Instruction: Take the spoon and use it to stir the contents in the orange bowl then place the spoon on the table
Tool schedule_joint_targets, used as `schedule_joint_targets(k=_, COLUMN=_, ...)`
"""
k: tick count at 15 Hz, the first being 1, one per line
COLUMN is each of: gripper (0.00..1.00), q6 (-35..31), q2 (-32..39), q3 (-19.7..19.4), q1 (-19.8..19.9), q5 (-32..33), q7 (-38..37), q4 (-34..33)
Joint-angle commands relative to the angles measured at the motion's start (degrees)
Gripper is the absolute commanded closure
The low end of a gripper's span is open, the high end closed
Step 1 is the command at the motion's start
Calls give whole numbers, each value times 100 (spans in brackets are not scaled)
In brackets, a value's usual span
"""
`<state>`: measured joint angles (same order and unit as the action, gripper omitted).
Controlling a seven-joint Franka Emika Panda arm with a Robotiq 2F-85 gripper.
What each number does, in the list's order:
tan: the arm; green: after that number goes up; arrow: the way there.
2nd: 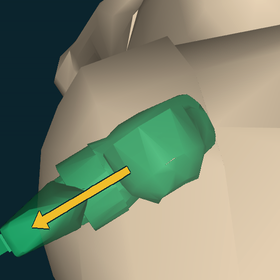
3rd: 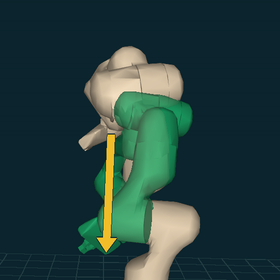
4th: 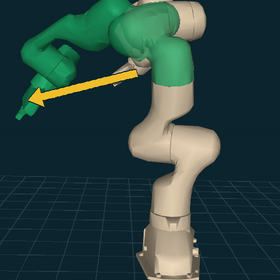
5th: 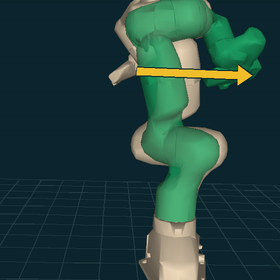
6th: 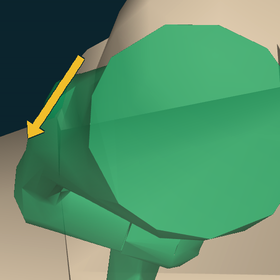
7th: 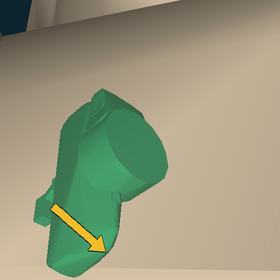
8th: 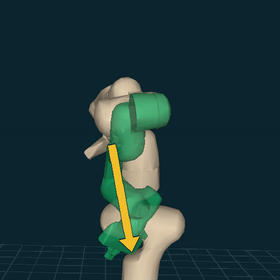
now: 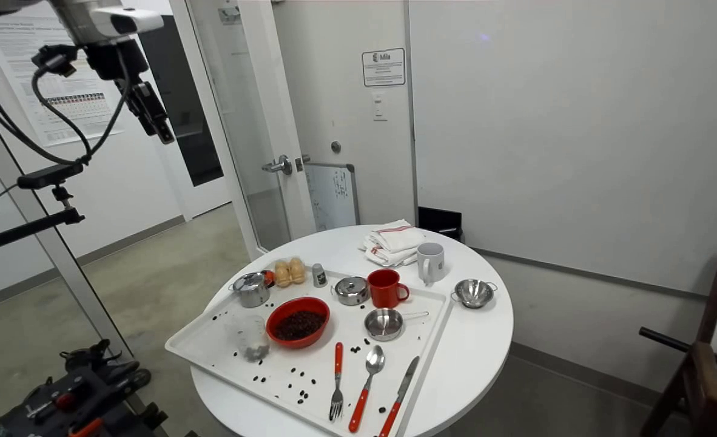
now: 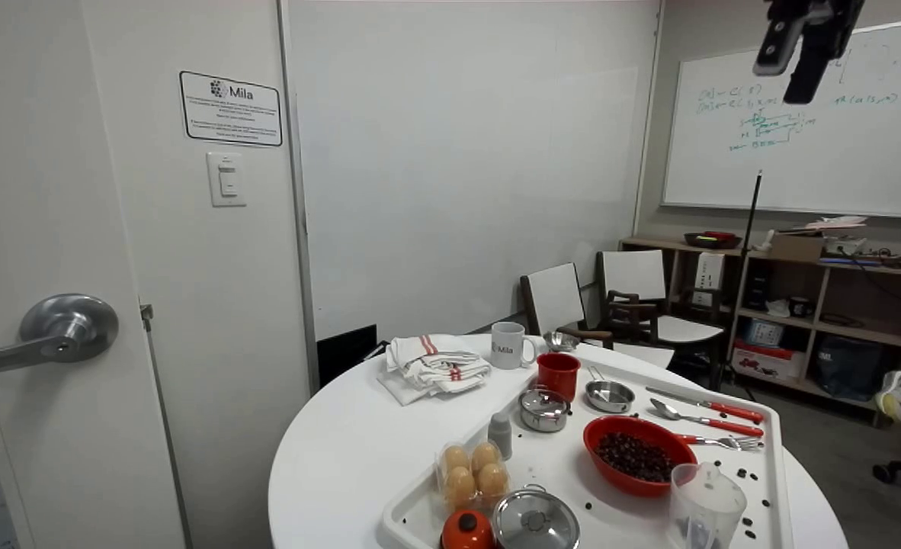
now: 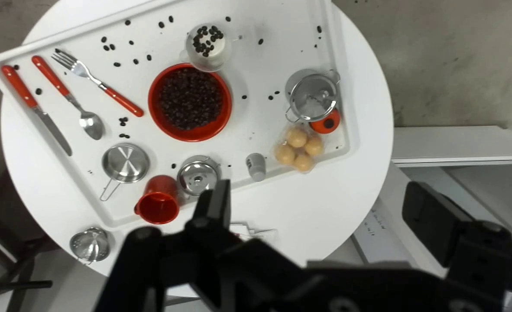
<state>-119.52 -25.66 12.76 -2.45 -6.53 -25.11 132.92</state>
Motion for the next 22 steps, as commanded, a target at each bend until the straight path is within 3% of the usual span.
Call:
schedule_joint_targets(k=1, gripper=0, q6=-319, q2=341, q3=-60, q1=199, q5=398, q7=-118, q4=111)
schedule_joint_targets(k=7, gripper=0, q6=-941, q2=873, q3=-432, q1=489, q5=743, q7=-34, q4=404)
schedule_joint_targets(k=16, gripper=0, q6=-813, q2=983, q3=-567, q1=436, q5=653, q7=-39, q4=385)
schedule_joint_targets(k=22, gripper=0, q6=-152, q2=2099, q3=-736, q1=453, q5=639, q7=327, q4=-351)
